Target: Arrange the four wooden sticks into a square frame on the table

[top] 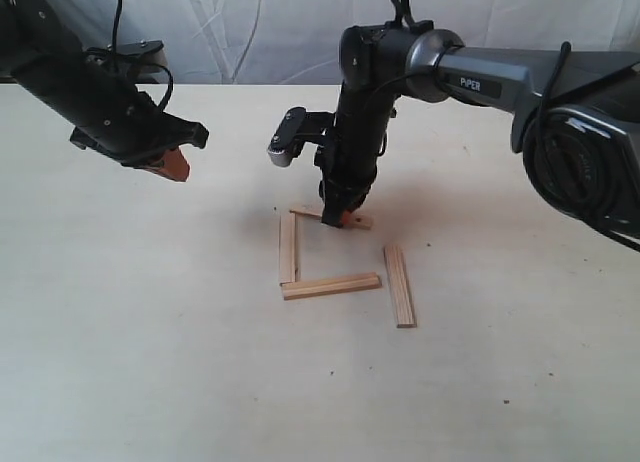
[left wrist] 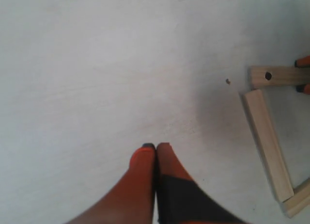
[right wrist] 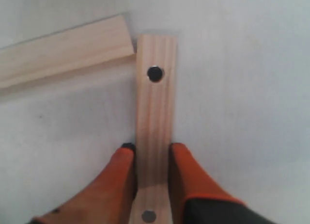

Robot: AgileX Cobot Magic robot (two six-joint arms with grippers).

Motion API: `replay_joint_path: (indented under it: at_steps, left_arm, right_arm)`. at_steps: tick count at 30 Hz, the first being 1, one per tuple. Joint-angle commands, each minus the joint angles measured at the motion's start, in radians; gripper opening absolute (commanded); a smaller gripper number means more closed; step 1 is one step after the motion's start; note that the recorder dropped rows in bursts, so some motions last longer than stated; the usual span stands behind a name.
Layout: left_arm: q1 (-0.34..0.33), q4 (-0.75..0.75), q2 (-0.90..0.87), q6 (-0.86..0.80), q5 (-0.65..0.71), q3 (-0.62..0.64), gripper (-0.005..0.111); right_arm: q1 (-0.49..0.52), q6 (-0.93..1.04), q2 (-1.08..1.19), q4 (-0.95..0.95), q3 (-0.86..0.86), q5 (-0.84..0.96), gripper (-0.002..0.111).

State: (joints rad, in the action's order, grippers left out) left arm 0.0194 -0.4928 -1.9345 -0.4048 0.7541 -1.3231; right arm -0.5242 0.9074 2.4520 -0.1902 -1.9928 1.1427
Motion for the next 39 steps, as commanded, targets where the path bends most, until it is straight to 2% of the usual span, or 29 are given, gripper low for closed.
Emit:
replay_joint_path:
  at_steps: [1,4,12,16,21,25,29,33,36,39]
  left_arm:
    - [0.002,-0.006,0.002,-0.007,0.006,-0.006,0.000]
    - [0.002,-0.006,0.002,-0.007,0.006,-0.006,0.000]
    - [0.002,-0.011,0.002,-0.022,0.004,-0.006,0.000]
    - [0.002,-0.011,0.002,-0.022,0.002,-0.006,0.000]
    - [0.002,-0.011,0.002,-0.024,-0.004,-0.006,0.000]
    - [0.002,-0.009,0.002,-0.034,-0.057,-0.006,0.000]
    - [0.002,-0.033,0.005,-0.063,-0.057,-0.006,0.000]
    - [0.029,-0.038,0.038,-0.044,-0.062,0.051,0.000]
    - [0.065,-0.029,0.117,-0.017,-0.172,0.168,0.000]
    - [0.072,-0.045,0.226,0.036,-0.292,0.292,0.000]
  right_arm:
    - [-0.007,0.114,0.016,0.063,0.003,-0.003,0.015]
    - [-0.007,0.136,0.016,0.125,0.003,-0.052,0.020]
    - [-0.007,0.218,0.016,0.155,0.003,-0.121,0.020]
    - [-0.007,0.225,0.016,0.155,0.003,-0.125,0.041]
    - [-0.007,0.206,0.000,0.116,0.003,-0.127,0.041]
    - [-0.007,-0.063,-0.110,0.118,0.003,-0.083,0.041]
    - [0.008,-0.433,-0.176,0.190,0.003,0.078,0.041]
    - [0.050,-0.778,-0.226,0.184,0.086,0.078,0.040]
    - [0.070,-0.862,-0.263,0.178,0.200,0.078,0.040]
    - [0.071,-0.900,-0.324,0.134,0.361,0.078,0.040]
